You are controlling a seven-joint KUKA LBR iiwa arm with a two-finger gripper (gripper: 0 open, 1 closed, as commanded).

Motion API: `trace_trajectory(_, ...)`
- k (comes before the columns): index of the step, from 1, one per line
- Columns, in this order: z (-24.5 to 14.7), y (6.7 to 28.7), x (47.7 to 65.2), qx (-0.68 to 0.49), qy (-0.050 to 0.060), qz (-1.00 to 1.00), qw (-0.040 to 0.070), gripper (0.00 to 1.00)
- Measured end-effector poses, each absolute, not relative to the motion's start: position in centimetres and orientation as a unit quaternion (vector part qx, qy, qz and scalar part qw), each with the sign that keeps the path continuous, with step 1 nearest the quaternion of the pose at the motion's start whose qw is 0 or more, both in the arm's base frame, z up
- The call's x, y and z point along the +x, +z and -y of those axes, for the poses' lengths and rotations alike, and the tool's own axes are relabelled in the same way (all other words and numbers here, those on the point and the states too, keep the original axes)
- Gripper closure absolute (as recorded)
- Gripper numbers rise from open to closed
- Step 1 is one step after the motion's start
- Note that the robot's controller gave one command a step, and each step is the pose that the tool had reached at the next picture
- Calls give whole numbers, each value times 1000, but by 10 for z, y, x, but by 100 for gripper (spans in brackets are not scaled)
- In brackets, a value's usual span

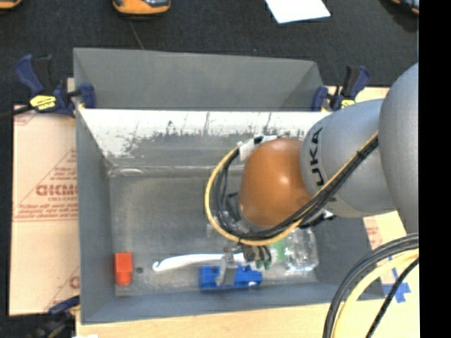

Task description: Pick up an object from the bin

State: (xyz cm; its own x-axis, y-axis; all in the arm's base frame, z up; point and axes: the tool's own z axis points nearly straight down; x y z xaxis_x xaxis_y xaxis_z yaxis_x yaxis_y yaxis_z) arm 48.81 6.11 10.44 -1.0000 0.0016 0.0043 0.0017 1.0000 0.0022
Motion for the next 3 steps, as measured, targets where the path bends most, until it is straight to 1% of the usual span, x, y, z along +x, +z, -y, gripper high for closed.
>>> trace_trajectory(1, -43, 77, 482, 103, -1, 995, -8, 0)
trace_trajectory(2, 3, 74, 492, 1, -3, 1000, -1, 100)
trace_trajectory(3, 3, 74, 492, 0, -3, 1000, -1, 100)
